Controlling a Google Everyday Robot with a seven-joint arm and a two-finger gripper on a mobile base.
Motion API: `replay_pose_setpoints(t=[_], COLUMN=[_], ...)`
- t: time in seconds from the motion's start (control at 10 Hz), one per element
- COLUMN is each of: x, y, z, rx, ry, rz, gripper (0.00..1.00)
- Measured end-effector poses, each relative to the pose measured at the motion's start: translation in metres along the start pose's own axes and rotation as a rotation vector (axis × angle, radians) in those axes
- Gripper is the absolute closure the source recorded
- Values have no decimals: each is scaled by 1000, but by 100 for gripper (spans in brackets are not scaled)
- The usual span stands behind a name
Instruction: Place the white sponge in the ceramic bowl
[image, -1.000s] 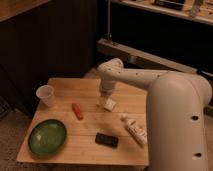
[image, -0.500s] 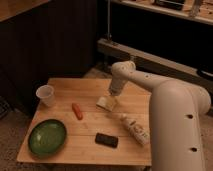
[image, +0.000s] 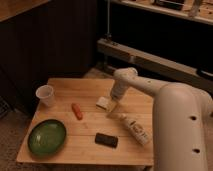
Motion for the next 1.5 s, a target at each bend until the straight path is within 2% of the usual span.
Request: replay_pose_setpoints(t=[0.2, 0.3, 0.6, 0.8, 0.9, 1.1, 1.2, 1.3, 1.5], x=[12, 12, 9, 11, 14, 13, 11, 12, 9], y=[-6, -3, -2, -4, -3, 0, 1, 3, 7], z=[0, 1, 7, 8, 7, 7, 7, 2, -18], rx=[-3, -2, 0, -4, -3, -2, -5, -13, -17], ry=[0, -9, -10, -9, -10, -10, -11, -5, -12], rz=[5, 2, 8, 8, 4, 11, 11, 10, 1], gripper=[22, 28, 27, 42, 54, 72, 86, 93, 96])
